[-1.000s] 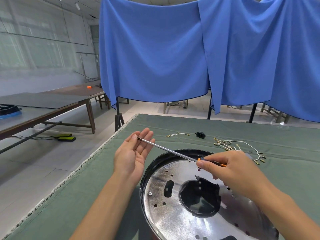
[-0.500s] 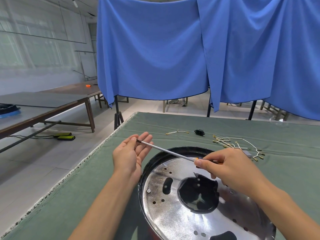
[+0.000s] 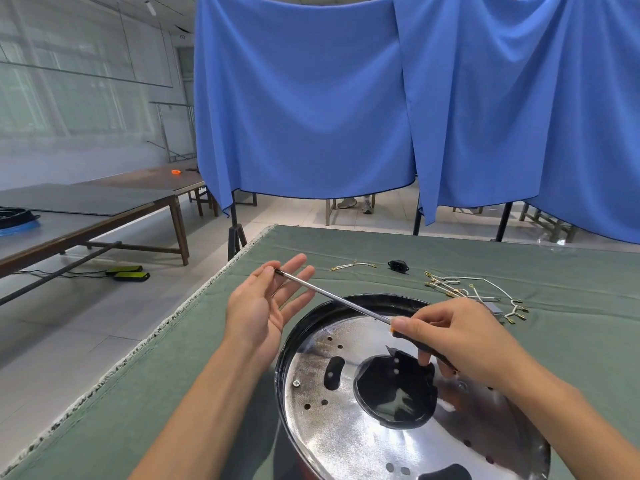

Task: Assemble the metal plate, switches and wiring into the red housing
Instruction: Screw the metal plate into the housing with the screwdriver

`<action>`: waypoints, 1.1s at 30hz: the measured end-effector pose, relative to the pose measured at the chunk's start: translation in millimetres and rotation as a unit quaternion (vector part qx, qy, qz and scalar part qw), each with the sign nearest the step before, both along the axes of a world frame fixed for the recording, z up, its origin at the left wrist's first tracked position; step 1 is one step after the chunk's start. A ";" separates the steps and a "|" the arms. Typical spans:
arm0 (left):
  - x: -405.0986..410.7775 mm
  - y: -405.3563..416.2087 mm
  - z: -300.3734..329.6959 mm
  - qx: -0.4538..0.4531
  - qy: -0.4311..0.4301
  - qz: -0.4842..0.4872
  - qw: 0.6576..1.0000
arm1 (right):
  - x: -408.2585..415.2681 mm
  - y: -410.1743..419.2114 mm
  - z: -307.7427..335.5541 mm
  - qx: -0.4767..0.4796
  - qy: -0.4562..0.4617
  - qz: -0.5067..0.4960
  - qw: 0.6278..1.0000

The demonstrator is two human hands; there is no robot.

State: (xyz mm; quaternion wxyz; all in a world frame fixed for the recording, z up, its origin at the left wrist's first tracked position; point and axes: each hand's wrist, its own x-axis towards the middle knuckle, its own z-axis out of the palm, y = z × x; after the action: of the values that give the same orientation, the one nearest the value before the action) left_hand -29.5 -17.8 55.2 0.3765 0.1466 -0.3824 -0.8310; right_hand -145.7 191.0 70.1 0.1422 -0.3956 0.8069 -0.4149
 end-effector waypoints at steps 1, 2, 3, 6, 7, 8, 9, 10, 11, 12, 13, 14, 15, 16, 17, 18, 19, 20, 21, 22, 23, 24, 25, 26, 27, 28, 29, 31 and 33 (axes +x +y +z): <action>0.2 0.6 0.4 -0.012 -0.005 0.003 1.000 | -0.3 -0.1 0.1 -0.002 -0.005 0.001 1.000; 0.1 1.7 0.6 -0.025 -0.009 0.007 1.000 | -0.6 0.0 0.3 -0.002 -0.011 0.002 1.000; -0.1 2.8 0.4 -0.035 -0.012 0.011 0.999 | -0.9 0.0 0.4 -0.003 -0.017 0.004 1.000; -0.1 4.5 0.8 -0.054 -0.007 0.015 0.998 | -1.8 -0.1 1.0 -0.009 -0.039 0.010 0.999; 0.1 4.6 1.7 -0.057 -0.004 0.015 0.998 | -1.9 -0.2 1.1 -0.010 -0.046 0.014 0.999; 0.6 4.7 2.8 -0.058 -0.002 0.014 0.998 | -1.9 -0.4 1.0 -0.011 -0.052 0.016 0.998; 1.0 5.0 3.9 -0.059 -0.001 0.015 0.998 | -2.2 -0.6 0.7 -0.013 -0.059 0.017 0.998; 1.5 5.8 5.0 -0.061 -0.003 0.015 0.998 | -2.7 -0.9 0.0 -0.014 -0.064 0.018 0.998; 2.3 7.0 5.9 -0.064 -0.007 0.015 0.998 | -3.1 -1.3 -0.5 -0.014 -0.066 0.019 0.998; 2.8 8.7 6.9 -0.069 -0.011 0.013 0.997 | -3.3 -1.9 -0.9 -0.014 -0.066 0.019 0.998; 3.2 10.7 7.9 -0.075 -0.017 0.009 0.997 | -3.4 -2.5 -1.5 -0.015 -0.064 0.019 0.998; 3.5 12.9 9.4 -0.083 -0.024 0.002 0.996 | -3.4 -3.5 -2.0 -0.018 -0.059 0.018 0.998; 3.7 15.4 11.1 -0.094 -0.031 -0.006 0.995 | -3.3 -4.6 -2.6 -0.022 -0.052 0.019 0.998; 3.4 18.3 12.9 -0.108 -0.039 -0.016 0.993 | -2.5 -5.9 -3.1 -0.028 -0.045 0.021 0.998; 2.7 21.8 14.3 -0.125 -0.050 -0.029 0.990 | -1.4 -7.3 -3.5 -0.038 -0.041 0.025 0.998; 1.3 26.1 15.3 -0.144 -0.065 -0.043 0.987 | 0.0 -8.6 -3.6 -0.049 -0.044 0.030 0.997; -0.5 31.3 15.7 -0.162 -0.082 -0.059 0.982 | 1.6 -9.5 -3.6 -0.058 -0.050 0.036 0.996; -3.1 37.0 15.8 -0.176 -0.099 -0.074 0.977 | 2.7 -10.0 -3.1 -0.065 -0.059 0.042 0.995; -6.1 42.4 15.8 -0.184 -0.111 -0.084 0.973 | 3.4 -10.1 -2.7 -0.069 -0.071 0.049 0.994; -9.6 47.0 16.3 -0.186 -0.117 -0.088 0.972 | 3.5 -9.6 -1.9 -0.071 -0.089 0.055 0.992; -13.2 49.9 18.1 -0.181 -0.119 -0.088 0.972 | 4.1 -8.2 -0.2 -0.075 -0.116 0.061 0.989; -16.4 50.8 20.5 -0.173 -0.120 -0.086 0.974 | 5.0 -6.3 2.5 -0.085 -0.152 0.068 0.982; -19.5 50.2 23.5 -0.163 -0.124 -0.084 0.975 | 5.6 -4.1 5.7 -0.106 -0.187 0.076 0.974; -22.3 48.4 26.7 -0.155 -0.132 -0.082 0.976 | 5.9 -2.4 9.4 -0.134 -0.211 0.083 0.965; -24.8 46.4 29.5 -0.148 -0.144 -0.083 0.975 | 5.9 -0.7 12.7 -0.160 -0.219 0.089 0.958; -27.0 45.1 31.6 -0.140 -0.158 -0.086 0.974 | 5.9 0.4 15.2 -0.180 -0.210 0.095 0.956; -29.0 44.6 33.2 -0.132 -0.170 -0.089 0.973 | 5.9 1.2 16.5 -0.194 -0.186 0.104 0.958; -32.3 46.2 34.8 -0.118 -0.184 -0.095 0.971 | 5.8 0.5 15.0 -0.209 -0.120 0.124 0.963; -35.3 48.6 36.0 -0.119 -0.198 -0.092 0.969 | 5.7 -1.2 10.0 -0.208 -0.063 0.136 0.967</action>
State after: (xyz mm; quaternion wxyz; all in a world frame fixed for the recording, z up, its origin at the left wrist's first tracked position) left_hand -64.7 30.8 91.2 0.2298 0.2265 -0.5572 -0.7651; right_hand -140.0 189.8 80.1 0.1617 -0.4955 0.6310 -0.5747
